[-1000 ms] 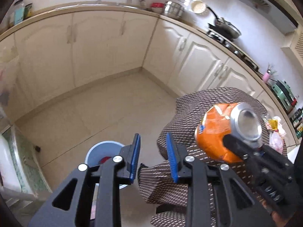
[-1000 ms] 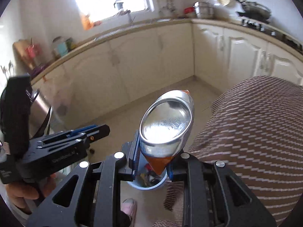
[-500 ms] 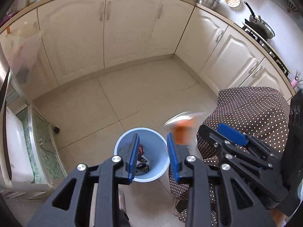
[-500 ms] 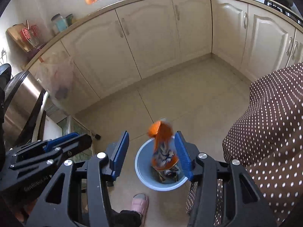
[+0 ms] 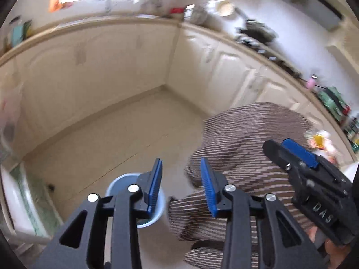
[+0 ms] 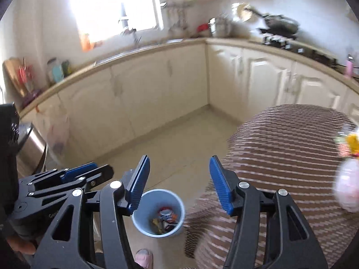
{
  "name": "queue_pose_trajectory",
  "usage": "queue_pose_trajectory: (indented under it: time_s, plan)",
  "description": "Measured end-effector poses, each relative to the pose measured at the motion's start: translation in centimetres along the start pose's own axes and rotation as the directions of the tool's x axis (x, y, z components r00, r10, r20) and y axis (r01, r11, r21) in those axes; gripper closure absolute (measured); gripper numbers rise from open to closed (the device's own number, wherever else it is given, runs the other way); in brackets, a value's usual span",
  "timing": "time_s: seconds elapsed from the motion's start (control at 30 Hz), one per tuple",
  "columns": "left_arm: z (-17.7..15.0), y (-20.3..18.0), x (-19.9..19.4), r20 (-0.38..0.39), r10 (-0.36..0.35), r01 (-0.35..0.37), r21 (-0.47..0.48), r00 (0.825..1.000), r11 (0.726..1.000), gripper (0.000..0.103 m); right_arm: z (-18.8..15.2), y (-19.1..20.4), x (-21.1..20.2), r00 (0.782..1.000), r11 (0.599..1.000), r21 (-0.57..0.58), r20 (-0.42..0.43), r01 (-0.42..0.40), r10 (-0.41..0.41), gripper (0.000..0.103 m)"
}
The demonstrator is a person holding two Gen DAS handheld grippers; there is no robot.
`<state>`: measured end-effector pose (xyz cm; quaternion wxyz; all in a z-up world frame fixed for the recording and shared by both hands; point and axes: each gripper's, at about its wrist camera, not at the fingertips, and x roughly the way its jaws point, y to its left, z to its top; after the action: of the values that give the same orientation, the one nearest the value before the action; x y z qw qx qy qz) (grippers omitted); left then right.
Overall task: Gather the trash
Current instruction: 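Grasp the white plastic bag with the left tool while the right tool grasps the green stick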
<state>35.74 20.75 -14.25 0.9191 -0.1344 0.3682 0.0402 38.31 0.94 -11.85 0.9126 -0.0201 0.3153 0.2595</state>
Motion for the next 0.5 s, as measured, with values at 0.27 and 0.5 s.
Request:
queue_pose_trajectory:
  time_s: [0.27, 0.5]
  plan:
    - [-1.7, -16.2, -1.7, -0.026, -0.188, 0.188, 0.234, 0.982, 0.954, 0.06, -2.5, -10.6, -10.2, 0.976, 0.976, 0.109, 0.082, 0.191, -0.2, 0.046]
    - [-4.4, -26.7, 0.9, -0.146, -0.286, 0.319, 0.331, 0.947, 0.888, 0.057, -6.3, -19.2, -15.0, 0.944, 0.925, 0.235, 0.068, 0.298, -0.322, 0.045]
